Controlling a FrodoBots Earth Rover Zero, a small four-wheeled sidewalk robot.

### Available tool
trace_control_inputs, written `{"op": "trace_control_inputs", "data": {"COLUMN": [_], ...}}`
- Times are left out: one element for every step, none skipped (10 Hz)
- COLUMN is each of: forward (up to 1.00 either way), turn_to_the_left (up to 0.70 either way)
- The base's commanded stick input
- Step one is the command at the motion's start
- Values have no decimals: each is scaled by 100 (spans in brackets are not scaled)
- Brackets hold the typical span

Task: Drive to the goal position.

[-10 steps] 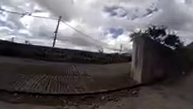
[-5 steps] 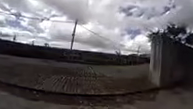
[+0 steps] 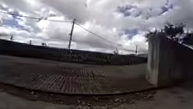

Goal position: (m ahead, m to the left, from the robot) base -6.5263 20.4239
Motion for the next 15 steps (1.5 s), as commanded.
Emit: {"op": "trace_control_inputs", "data": {"forward": [0, 0, 0, 0, 0, 0, 0, 0, 0, 0, 0, 0, 0, 0, 0], "turn_to_the_left": [-45, -45, -45, -45, -45, -45, -45, -45, -45, -45, -45, -45, -45, -45, -45]}}
